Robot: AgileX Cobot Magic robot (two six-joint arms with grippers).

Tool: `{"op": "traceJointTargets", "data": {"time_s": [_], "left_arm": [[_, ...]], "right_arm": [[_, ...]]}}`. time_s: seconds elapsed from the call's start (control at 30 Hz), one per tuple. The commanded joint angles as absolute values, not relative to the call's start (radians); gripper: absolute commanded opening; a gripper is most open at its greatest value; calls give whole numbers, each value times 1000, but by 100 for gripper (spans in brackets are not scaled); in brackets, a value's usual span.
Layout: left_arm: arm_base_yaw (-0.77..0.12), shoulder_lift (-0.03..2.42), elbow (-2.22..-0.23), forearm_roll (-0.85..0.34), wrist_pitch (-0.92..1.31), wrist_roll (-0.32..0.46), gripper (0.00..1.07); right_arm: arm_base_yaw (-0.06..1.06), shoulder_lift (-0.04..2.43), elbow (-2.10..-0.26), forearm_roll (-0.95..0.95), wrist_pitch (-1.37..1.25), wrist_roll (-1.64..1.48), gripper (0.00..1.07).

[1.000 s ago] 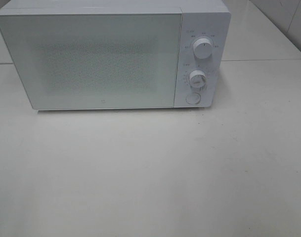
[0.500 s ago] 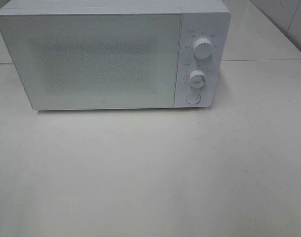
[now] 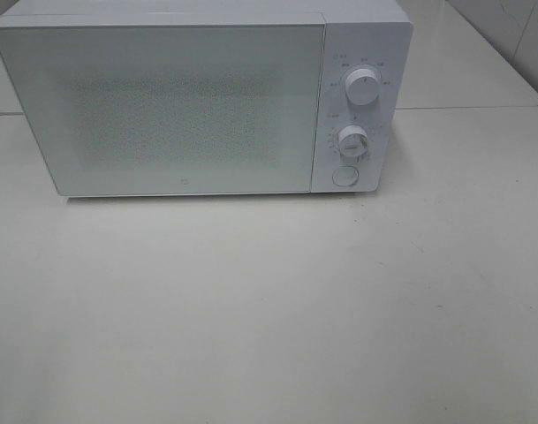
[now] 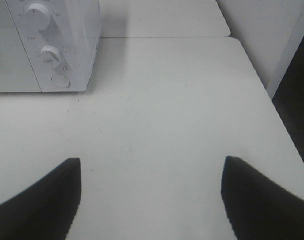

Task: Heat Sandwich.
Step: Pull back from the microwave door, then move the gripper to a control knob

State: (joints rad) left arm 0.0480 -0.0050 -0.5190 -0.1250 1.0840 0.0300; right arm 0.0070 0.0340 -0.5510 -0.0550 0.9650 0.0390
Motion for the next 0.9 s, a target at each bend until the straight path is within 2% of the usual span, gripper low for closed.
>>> {"op": "traceJointTargets", "data": {"time_s": [0.03,0.9], "left_arm": [[47,-28,-515,-126,1070,29,98],[47,-28,-515,-126,1070,29,98]], "right_arm": [[-1,95,-567,-66,893,43,75],[-1,690,-560,-60,346,43,75]]}}
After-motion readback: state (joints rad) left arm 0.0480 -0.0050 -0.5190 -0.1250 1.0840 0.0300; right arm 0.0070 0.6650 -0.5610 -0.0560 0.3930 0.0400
